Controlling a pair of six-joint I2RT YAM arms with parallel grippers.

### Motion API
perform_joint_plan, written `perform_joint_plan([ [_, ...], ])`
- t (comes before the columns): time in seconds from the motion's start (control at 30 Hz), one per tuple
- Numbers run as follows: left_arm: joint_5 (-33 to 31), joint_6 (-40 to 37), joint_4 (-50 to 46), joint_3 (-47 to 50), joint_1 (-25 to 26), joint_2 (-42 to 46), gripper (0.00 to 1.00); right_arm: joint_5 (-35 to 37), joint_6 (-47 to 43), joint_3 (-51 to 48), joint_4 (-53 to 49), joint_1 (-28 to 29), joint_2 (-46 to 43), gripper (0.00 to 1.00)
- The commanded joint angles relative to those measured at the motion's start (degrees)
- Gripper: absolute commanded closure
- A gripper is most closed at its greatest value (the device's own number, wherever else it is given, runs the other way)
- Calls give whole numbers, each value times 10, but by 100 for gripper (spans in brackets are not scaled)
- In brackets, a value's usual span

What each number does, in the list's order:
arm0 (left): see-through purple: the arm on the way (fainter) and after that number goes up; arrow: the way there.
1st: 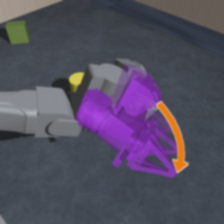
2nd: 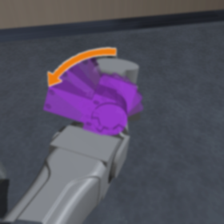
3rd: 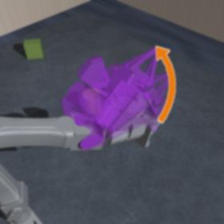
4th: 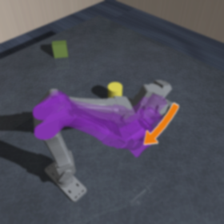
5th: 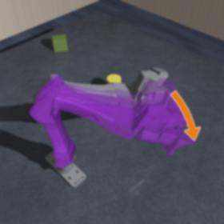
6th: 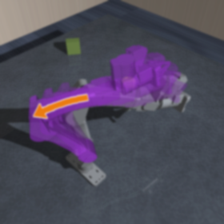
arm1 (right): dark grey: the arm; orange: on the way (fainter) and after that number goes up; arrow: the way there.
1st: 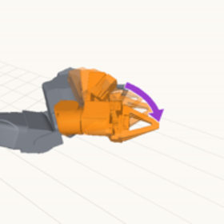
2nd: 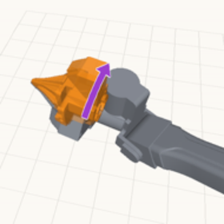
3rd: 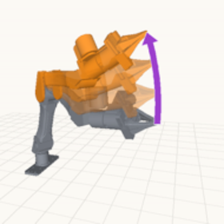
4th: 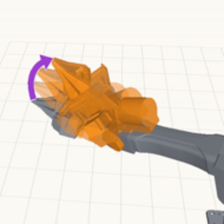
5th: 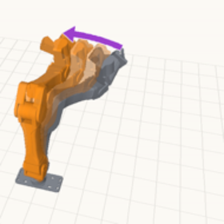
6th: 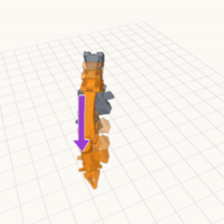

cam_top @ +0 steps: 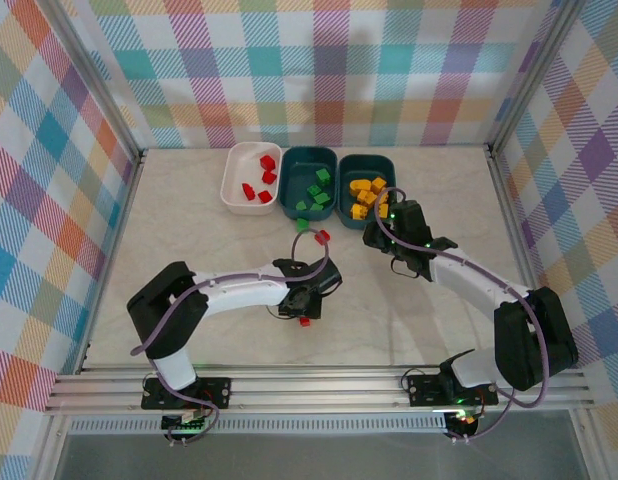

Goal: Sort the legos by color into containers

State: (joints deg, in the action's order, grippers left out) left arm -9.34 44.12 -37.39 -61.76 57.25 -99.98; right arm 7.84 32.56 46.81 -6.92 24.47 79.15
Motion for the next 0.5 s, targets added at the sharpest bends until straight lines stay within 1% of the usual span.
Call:
perform_joint_plan([
  [0.0,-15,5,-16,-6,8,-14,53,-4,4,-3,12,4,5,38],
  [0.1,-15,3,-15,-8,8,-17,62,-4,4,-5,12,4,4,38],
  [0.13,-16,2,-16,-9,7,-17,67,-4,4,-5,12,4,5,38],
  [0.2,-28,-3,-23,-14,8,-9,81,-2,4,-5,12,4,3,38],
  [0.23,-41,-8,-32,-21,8,-2,85,-2,4,-5,11,5,3,38],
  [0.3,-79,-29,-67,-50,3,16,89,0,4,-6,12,5,1,38],
  [0.37,-105,-60,-92,-86,-17,32,91,-1,5,-6,12,5,-1,38],
  [0.43,-122,-93,-107,-126,-57,44,93,-3,6,-9,16,5,-1,38],
  [0.47,-126,-109,-106,-145,-86,49,94,-3,7,-11,17,6,-1,37],
])
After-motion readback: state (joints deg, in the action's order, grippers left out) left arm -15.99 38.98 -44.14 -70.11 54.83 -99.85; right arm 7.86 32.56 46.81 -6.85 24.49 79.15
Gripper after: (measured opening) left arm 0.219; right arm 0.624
